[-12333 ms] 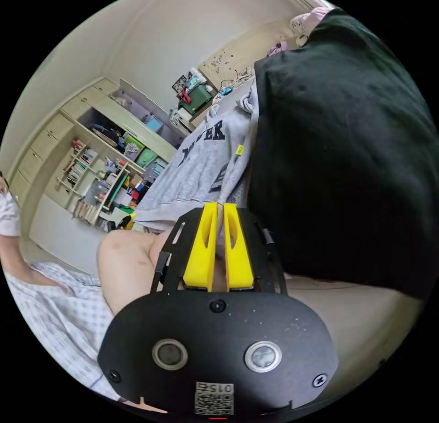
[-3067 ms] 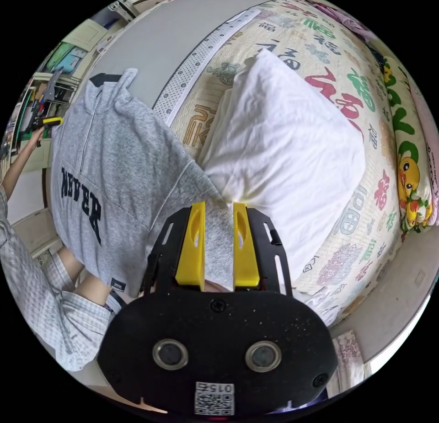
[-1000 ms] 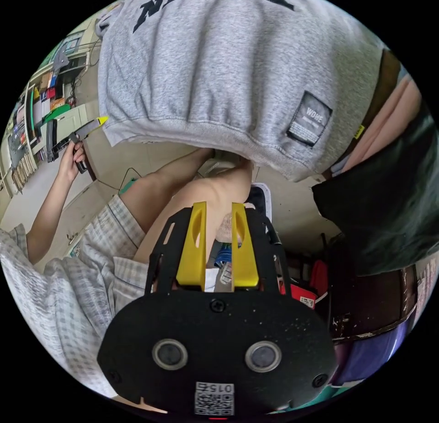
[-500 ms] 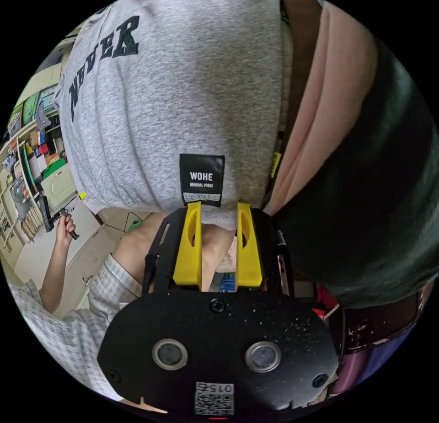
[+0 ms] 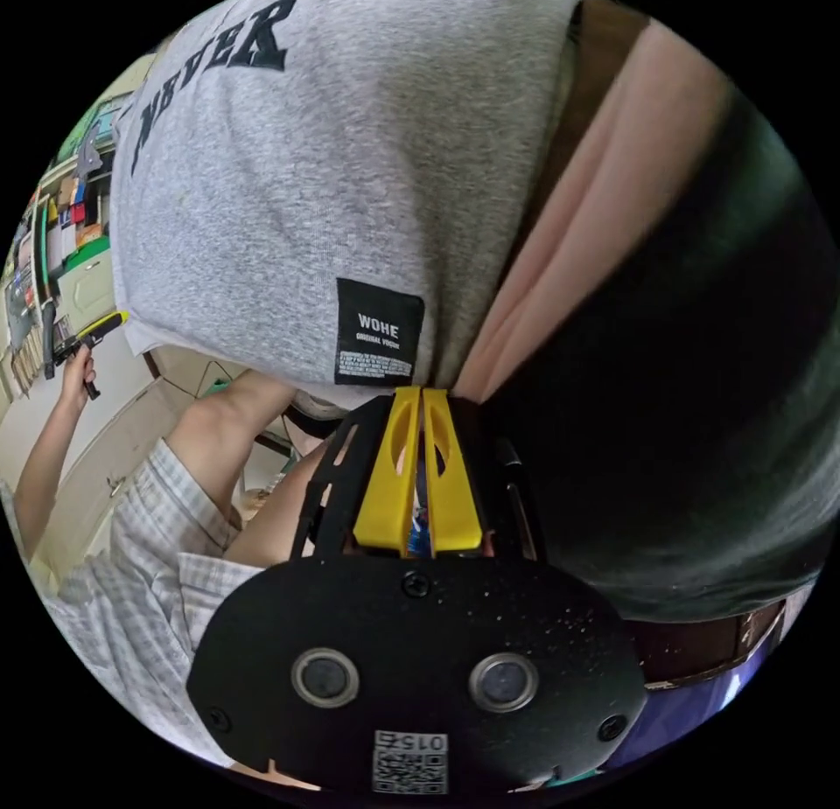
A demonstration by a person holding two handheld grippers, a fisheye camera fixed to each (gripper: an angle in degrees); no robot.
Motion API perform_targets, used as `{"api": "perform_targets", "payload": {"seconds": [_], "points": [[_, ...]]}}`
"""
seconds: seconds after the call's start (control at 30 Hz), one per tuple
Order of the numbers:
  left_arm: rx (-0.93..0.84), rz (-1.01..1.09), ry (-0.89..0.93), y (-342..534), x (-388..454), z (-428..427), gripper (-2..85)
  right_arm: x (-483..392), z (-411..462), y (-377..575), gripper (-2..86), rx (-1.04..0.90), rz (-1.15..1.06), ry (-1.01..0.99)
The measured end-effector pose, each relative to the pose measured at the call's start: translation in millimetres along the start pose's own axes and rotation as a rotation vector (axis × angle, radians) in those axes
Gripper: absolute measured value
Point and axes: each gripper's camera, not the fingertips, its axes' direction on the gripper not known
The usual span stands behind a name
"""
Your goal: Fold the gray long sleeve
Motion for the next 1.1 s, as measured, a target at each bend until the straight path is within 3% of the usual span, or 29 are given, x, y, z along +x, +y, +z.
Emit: {"api": "perform_targets", "payload": {"seconds": [0.2,0.3,0.5,0.8,1.1], "points": [[-0.004,-0.036,-0.088,-8,35,6,0.3,-45,24,-4,-0.4,0.062,-0.010,0.266],[0.026,-0.103,-0.057,-2,37,3,0.5,-41,25,9,-0.4,0.139,0.022,0.232],[0.057,-0.041,0.017,11,32,-18,0.5,-21,1,15,-0.5,0.107,0.007,0.119],[-0.007,-0.089,-0.053,2,62,10,-0.1,-41,35,-29,-0.4,-0.003,0.079,0.188],[0.041,-0.157,-0.002,19,61,13,0.2,-41,31,-22,-0.2,0.085,0.096,0.126]]}}
